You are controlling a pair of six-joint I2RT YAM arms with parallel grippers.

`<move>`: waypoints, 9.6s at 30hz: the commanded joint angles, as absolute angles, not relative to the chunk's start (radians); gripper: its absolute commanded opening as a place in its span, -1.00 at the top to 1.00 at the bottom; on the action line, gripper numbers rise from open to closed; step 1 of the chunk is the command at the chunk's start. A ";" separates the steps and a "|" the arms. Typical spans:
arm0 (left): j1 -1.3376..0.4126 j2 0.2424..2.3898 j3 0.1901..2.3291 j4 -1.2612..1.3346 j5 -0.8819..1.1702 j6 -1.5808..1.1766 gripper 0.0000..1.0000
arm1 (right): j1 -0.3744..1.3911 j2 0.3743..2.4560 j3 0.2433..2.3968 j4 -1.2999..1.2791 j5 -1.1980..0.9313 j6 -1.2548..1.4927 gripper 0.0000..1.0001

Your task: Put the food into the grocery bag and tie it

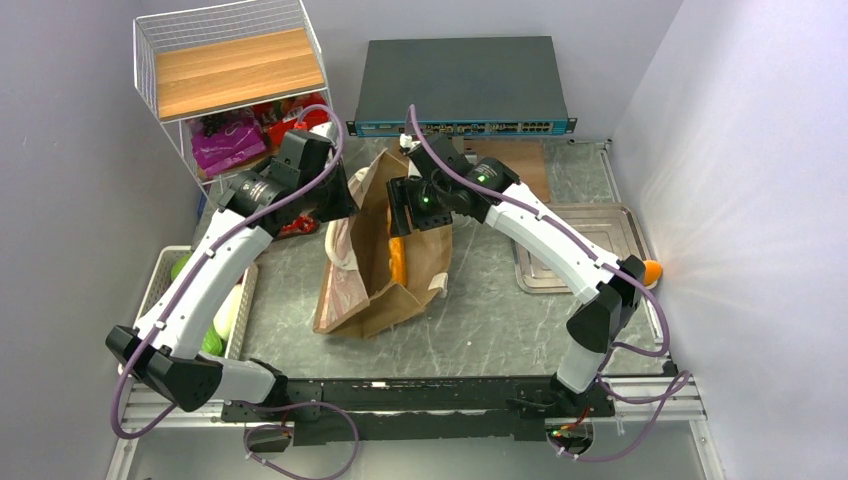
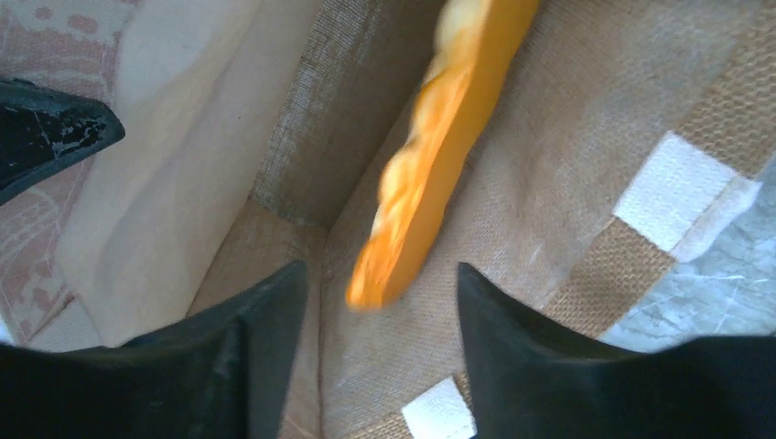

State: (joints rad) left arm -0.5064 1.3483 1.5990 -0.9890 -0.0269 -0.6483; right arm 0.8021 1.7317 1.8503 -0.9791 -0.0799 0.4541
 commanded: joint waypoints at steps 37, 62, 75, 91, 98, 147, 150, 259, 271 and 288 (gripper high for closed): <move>-0.440 1.275 1.534 -0.896 0.050 -0.656 1.00 | 0.802 1.568 1.879 -0.979 0.566 0.464 -1.00; -0.393 1.237 1.508 -0.897 0.073 -0.649 1.00 | 0.262 1.587 1.701 -1.452 0.983 1.143 -1.00; -0.384 1.219 1.498 -0.901 0.068 -0.644 1.00 | -0.149 1.265 1.191 -0.866 0.695 0.765 -0.99; -0.381 1.228 1.512 -0.877 0.106 -0.615 1.00 | -0.261 1.264 0.894 -0.574 0.733 0.793 -0.99; -0.375 1.202 1.493 -0.864 0.102 -0.598 1.00 | -0.297 1.301 0.792 -0.425 0.810 0.860 -0.98; -0.329 1.137 1.430 -0.860 0.087 -0.581 1.00 | -0.462 1.706 0.938 -0.310 0.678 0.840 -0.29; -0.320 1.141 1.427 -0.858 0.087 -0.583 1.00 | -0.465 1.718 0.943 -0.307 0.666 0.830 -0.19; -0.279 1.094 1.355 -0.776 0.243 -0.622 1.00 | 0.495 1.317 1.195 -0.078 -0.738 0.571 0.92; -0.279 1.069 1.354 -0.767 0.252 -0.615 1.00 | 0.646 1.407 1.313 -0.158 -0.572 0.468 0.83; -0.278 1.060 1.354 -0.769 0.253 -0.617 1.00 | 0.691 1.446 1.425 -0.319 -0.381 0.379 -1.00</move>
State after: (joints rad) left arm -0.2825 1.0946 1.3453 -0.8494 0.2245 -0.6067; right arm 0.6872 1.4639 1.3785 -0.3035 -0.4435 0.4118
